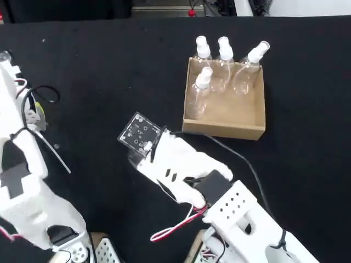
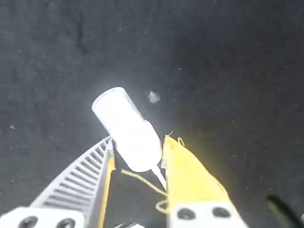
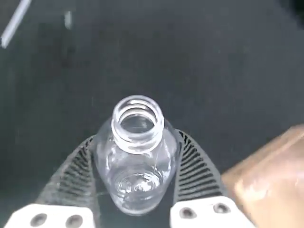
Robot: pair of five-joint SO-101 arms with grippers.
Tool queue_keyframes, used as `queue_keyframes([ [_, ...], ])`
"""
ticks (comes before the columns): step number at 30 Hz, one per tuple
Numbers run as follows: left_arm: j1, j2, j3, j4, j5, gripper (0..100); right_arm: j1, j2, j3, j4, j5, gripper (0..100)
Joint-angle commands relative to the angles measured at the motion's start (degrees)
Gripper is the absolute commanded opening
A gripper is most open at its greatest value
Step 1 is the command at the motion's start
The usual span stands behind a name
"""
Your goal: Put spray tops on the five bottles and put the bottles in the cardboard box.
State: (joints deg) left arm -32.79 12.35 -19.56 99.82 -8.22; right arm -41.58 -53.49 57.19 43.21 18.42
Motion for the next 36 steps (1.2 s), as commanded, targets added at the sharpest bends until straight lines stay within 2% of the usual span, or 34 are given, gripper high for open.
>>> queue_keyframes([
  [1,2.0,-12.1,-0.9,0.8,0.4,3,-1.1,-0.8,1.3,-8.3,-4.7,1.1],
  [8,11.9,-27.4,-0.5,0.8,5.6,3,-1.1,-1.3,9.3,-16.2,-7.3,1.1],
  [13,13.8,-35.8,0.3,-1.1,6.6,3,-1.1,-1.3,15.3,-22.6,-7.3,1.1],
  [18,14.6,-39.8,9.6,-8.9,6.7,3,-1.1,-1.3,16.0,-24.4,-7.3,1.1],
  [25,22.6,-49.9,19.2,-14.0,9.4,3,-1.1,-1.2,16.5,-24.4,-7.3,1.1],
  [31,27.3,-61.4,30.4,-25.7,9.8,3,-1.1,-1.1,17.0,-24.4,-7.4,1.1],
  [36,31.2,-67.5,38.0,-32.2,9.8,3,-1.1,-1.3,18.8,-24.8,-7.4,1.1],
])
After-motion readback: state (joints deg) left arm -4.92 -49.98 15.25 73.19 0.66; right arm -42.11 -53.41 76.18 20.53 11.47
